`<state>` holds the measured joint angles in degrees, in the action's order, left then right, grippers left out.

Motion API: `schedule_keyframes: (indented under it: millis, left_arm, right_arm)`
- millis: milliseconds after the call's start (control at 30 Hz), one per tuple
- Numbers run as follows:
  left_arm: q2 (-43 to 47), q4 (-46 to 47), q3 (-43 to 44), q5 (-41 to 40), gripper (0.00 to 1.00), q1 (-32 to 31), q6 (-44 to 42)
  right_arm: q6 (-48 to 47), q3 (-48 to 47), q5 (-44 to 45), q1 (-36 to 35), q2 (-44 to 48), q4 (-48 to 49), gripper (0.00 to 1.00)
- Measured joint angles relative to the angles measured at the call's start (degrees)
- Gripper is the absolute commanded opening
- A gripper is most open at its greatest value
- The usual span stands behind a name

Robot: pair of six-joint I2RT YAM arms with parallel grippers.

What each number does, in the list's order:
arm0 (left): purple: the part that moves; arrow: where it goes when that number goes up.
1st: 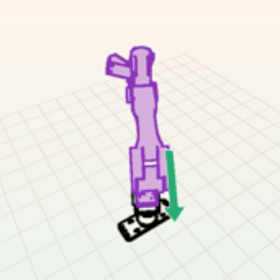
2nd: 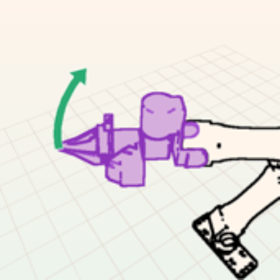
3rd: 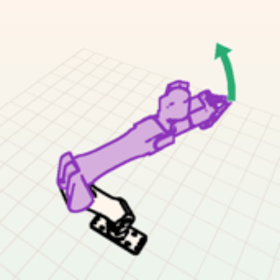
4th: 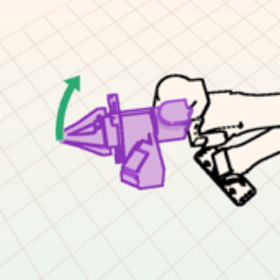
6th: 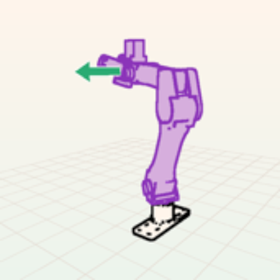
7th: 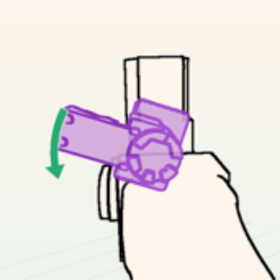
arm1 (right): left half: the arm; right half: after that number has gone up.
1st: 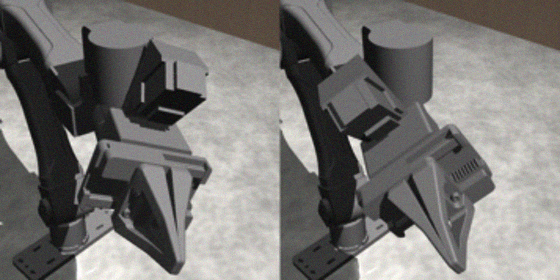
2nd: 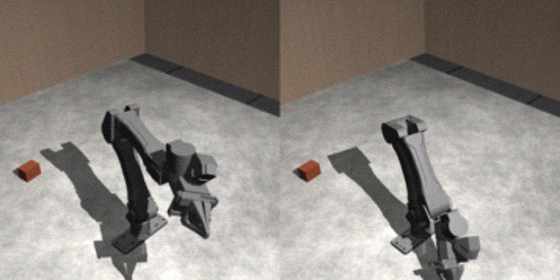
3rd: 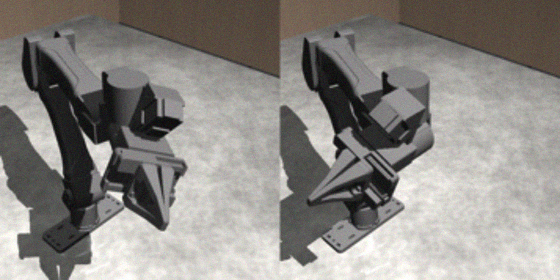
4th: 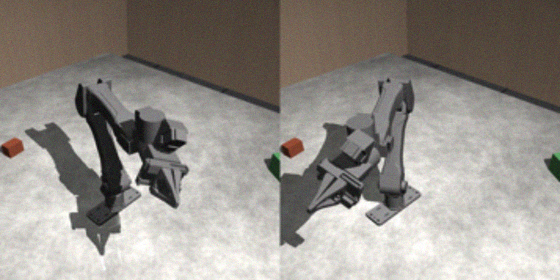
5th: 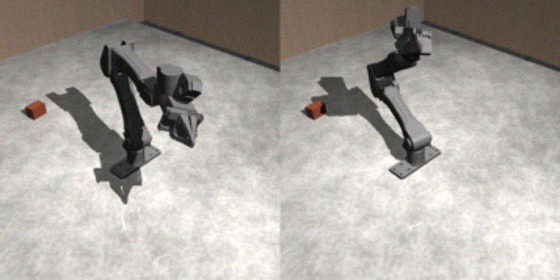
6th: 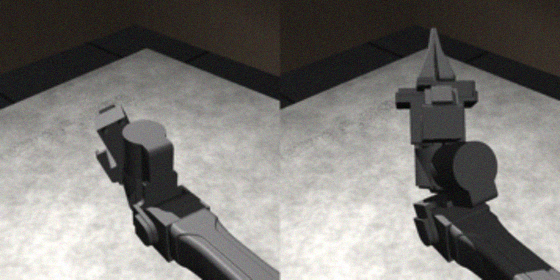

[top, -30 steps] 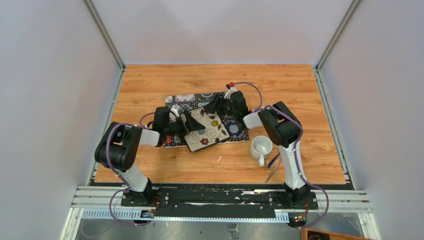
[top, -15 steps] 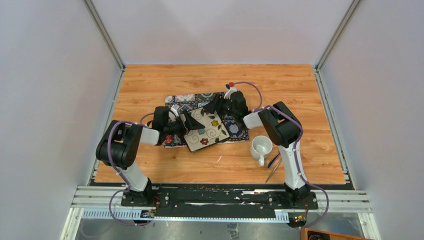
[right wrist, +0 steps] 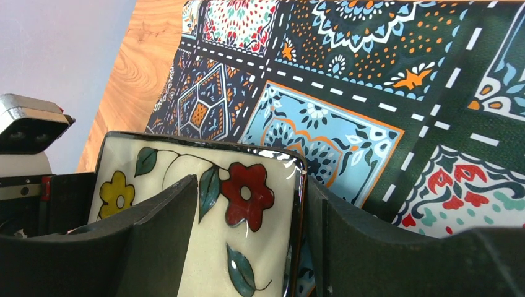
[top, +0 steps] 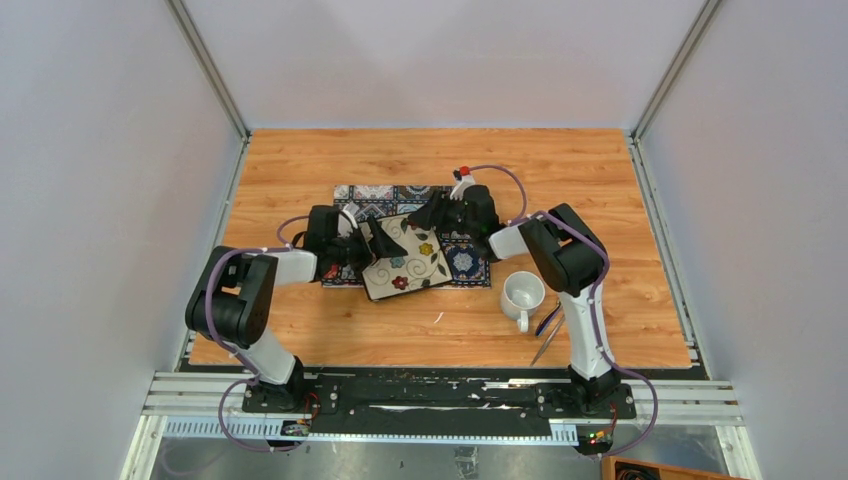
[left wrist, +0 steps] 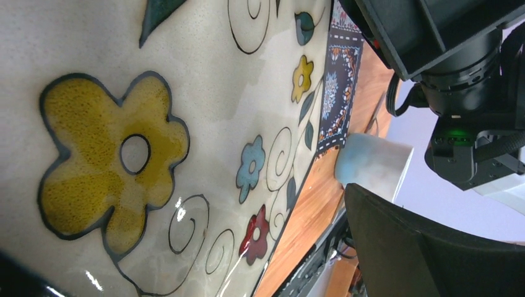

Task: Set the dinner table for one person
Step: Place the plate on the napkin.

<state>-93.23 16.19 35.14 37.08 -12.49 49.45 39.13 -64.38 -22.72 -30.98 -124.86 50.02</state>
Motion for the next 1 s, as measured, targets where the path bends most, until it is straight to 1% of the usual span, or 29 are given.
schedule_keyframes:
  millis: [167,200,233,333,467,500,533,667,1000]
  left_arm:
    - [0.0,-4.1,2.0,-1.0,1.0,0.1,-1.5]
    - [0.0,-4.8,2.4,-1.4,1.0,0.1,-1.7]
    - [0.0,-5.6,2.8,-1.7,1.0,0.1,-2.0]
    - [0.0,-6.8,3.4,-2.1,1.0,0.1,-2.5]
    - [0.0,-7.8,3.9,-2.3,1.0,0.1,-2.8]
    - [0.0,-8.0,3.9,-2.4,1.0,0.2,-2.8]
    - [0.0,-8.2,4.0,-2.4,1.0,0.3,-2.6]
    - [-0.4,-8.7,4.2,-1.8,1.0,1.1,-2.0]
    - [-0.9,-9.8,5.0,-1.7,1.0,1.2,-2.0]
  right_arm:
    - [0.0,0.5,-0.5,0.2,0.3,0.1,0.67]
    - [0.0,0.5,-0.5,0.2,0.3,0.1,0.62]
    - [0.0,0.6,-0.6,0.2,0.3,0.1,0.55]
    - [-0.4,0.9,-0.8,0.5,0.3,-0.4,0.45]
    - [-0.1,1.2,-0.7,1.0,0.3,-1.4,0.17]
    - [0.5,1.2,-0.9,1.2,0.3,-1.6,0.07]
    - [1.3,1.3,-1.3,1.5,0.3,-1.9,0.01]
    - [4.6,1.4,-3.1,2.4,0.3,-1.6,0.0]
    - [5.8,1.5,-3.8,2.8,0.3,-2.1,0.0]
